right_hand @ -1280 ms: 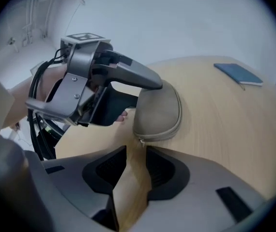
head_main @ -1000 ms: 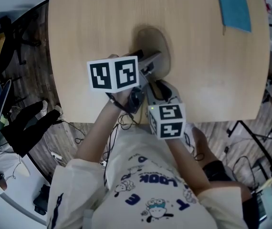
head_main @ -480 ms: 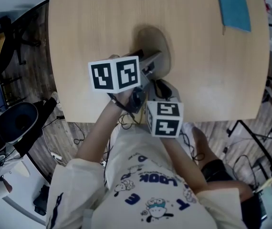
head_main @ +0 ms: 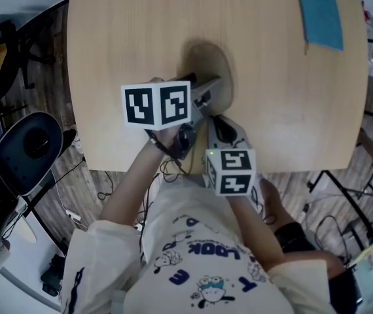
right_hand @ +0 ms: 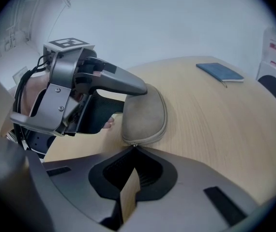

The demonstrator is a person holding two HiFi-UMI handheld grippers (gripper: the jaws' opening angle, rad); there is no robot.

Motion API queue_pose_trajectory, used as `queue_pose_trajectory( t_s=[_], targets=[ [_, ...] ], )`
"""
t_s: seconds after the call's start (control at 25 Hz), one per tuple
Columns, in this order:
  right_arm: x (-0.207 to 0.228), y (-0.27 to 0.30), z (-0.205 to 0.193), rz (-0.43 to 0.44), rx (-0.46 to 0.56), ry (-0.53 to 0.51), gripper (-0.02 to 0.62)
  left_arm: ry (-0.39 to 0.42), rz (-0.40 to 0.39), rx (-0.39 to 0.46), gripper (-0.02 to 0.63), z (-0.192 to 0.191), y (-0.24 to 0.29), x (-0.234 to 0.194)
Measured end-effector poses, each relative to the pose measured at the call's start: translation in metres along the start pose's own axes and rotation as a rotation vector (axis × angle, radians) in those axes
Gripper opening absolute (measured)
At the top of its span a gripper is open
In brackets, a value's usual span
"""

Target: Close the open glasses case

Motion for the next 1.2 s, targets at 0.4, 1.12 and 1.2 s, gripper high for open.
queue_pose_trajectory(
  t_s=[0.4,1.12,1.2],
  targets=[
    [0.051,-0.007,0.018,-0.045,-0.003,-0.127,0.0,-0.003,-0.006,-0.02,0.284,0.0,0.001,-0.001],
    [0.064,0.019,0.101,0.153,-0.132,-0.65,0.0,0.03,-0.066,-0.179,0.282,0.005,-0.001,-0.005],
    [0.064,0.023,0.113,0.176,-0.142,-0.696,0.0,0.039,-0.082,-0.216,0.282,0.006,-0.001,-0.005]
  ],
)
Point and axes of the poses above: the fingertips, and each gripper's own axes: y forward along the fingers, x to its right, z out of its top, the point moved 4 cm from there along -y, backward along the fingers, and after that the axes turned 3 degrees about -x, right-handed, at the moved point
